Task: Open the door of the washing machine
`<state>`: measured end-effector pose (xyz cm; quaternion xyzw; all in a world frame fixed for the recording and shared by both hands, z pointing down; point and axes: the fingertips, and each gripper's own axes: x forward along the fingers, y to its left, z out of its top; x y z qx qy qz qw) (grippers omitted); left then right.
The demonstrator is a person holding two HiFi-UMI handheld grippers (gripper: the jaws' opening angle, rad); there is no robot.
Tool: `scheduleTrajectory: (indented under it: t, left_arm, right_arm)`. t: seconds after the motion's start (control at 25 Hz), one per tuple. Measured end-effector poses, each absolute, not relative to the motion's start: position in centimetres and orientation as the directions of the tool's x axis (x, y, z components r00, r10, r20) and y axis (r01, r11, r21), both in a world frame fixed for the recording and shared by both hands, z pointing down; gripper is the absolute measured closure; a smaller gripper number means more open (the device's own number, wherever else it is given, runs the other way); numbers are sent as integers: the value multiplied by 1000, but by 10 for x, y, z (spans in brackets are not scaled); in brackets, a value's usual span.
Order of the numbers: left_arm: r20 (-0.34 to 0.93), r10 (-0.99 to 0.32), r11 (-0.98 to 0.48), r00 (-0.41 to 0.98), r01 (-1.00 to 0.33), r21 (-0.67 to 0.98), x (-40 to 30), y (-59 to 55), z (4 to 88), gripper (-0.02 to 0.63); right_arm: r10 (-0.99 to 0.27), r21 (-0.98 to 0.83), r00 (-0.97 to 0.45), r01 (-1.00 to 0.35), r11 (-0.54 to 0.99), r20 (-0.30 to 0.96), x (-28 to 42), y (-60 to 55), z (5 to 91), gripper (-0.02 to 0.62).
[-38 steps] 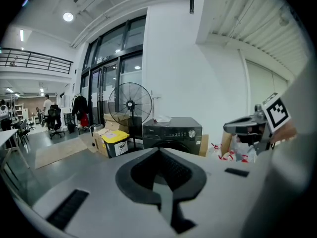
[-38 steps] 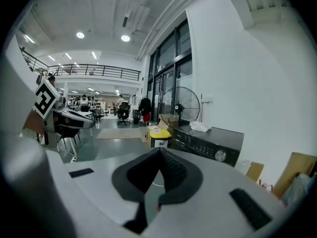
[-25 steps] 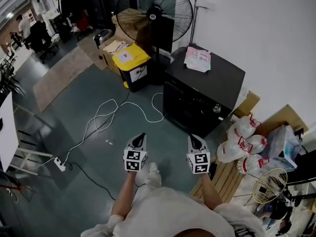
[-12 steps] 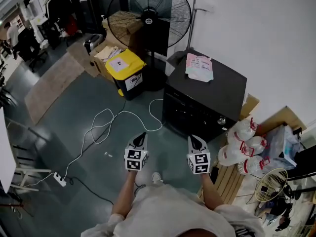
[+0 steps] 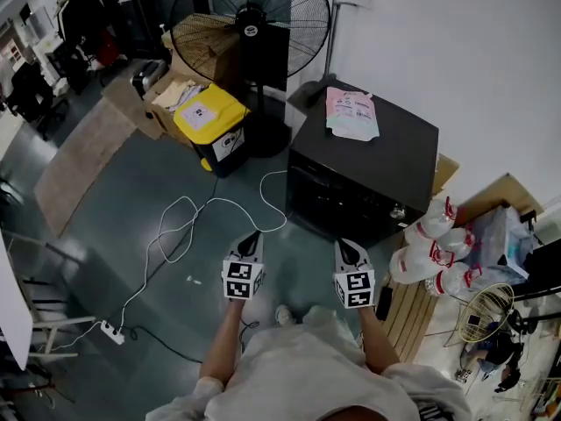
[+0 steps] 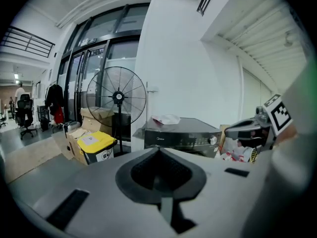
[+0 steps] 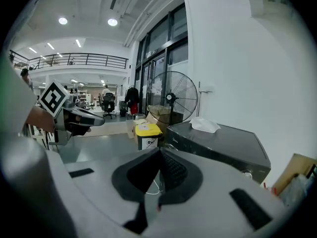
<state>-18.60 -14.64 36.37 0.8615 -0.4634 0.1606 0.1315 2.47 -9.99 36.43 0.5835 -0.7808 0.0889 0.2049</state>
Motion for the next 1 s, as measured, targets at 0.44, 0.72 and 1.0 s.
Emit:
scheduleTrajectory:
  t: [0.44, 0.72, 1.0]
  left_arm:
    - [435, -737, -542, 517, -837, 77, -161, -186, 383, 598]
    - [469, -741, -516, 481, -854, 60, -136, -227, 402, 598]
    - [493, -747, -491, 445, -870, 41, -110, -263, 430, 598]
  right_arm:
    - [-845, 79, -271, -936, 343, 460, 40, -143, 385, 597]
    - [-813, 44, -340, -912, 407, 472, 55, -192, 402, 597]
    - [-776, 6, -393, -890, 455, 494, 74, -225, 434, 597]
